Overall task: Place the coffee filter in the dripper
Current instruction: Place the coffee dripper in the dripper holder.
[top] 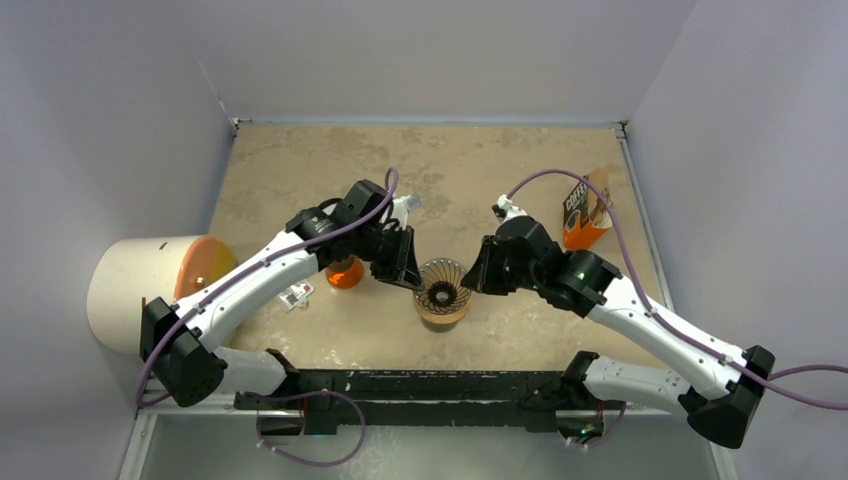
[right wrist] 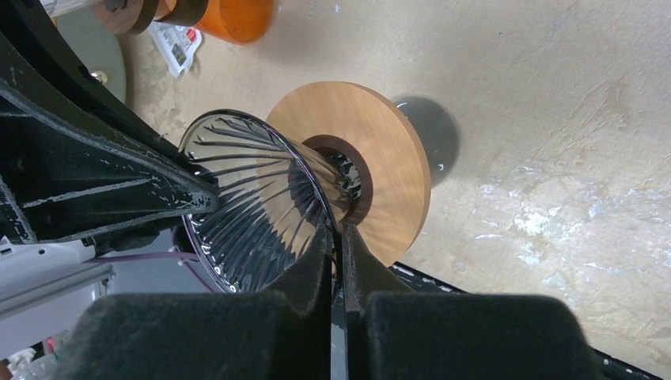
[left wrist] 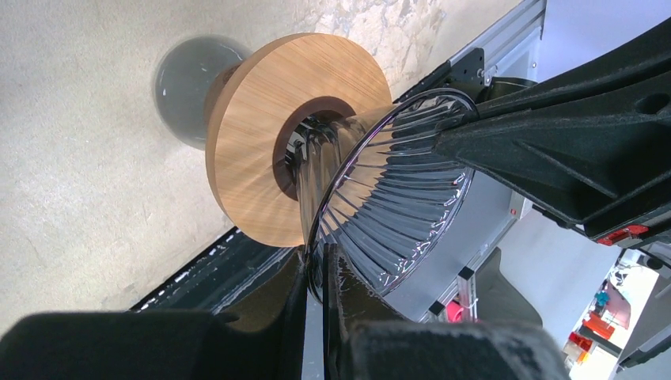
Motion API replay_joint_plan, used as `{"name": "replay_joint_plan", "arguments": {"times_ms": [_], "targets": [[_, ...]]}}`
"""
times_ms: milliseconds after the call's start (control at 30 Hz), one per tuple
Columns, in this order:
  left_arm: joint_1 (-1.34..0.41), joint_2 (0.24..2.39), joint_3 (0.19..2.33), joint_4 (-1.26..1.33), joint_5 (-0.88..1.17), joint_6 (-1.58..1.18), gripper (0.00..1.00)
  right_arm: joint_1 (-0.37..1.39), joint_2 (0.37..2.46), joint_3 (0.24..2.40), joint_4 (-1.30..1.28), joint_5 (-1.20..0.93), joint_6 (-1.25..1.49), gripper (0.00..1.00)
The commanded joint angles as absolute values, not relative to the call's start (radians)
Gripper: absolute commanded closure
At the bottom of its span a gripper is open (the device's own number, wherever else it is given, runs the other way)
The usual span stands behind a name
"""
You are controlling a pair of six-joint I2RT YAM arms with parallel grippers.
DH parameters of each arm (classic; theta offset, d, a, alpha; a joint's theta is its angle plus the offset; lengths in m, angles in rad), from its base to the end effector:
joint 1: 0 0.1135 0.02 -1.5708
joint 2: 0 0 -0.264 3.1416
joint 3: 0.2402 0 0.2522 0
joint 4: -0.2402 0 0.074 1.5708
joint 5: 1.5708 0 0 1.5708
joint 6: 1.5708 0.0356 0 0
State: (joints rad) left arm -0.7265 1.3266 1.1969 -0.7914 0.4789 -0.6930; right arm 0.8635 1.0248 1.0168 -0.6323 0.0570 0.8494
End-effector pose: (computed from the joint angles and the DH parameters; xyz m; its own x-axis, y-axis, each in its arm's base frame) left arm 0.1915 -0.1921 0.3134 -0.9677 0.1014 -0.2310 0.2336 0.7058 -0.6688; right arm 0.1420 0.1630 0.3317 -0.8039 0.2133 -0.5552 -0.1901 0.7924 0.5797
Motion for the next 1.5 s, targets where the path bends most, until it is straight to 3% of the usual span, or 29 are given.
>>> {"name": "replay_joint_plan", "arguments": {"times_ms": [0,633,1467], "targets": [[-0.729,1.329,1.179,-0.756,0.502,-0.654,1.0,0.863,1.037,0.961,-0.673,0.067,0.854,1.0],[-0.729,1.361,1.178,-0.747,0.521,-0.642,1.0,0.863,1.024,0.862,-0.671,0.058,0.878,1.0],[-0.694,1.403,1.186,-0.736,0.576,-0.633,1.0,0.794,1.115,0.94,-0.667,-0.082,0.833,1.0]]}}
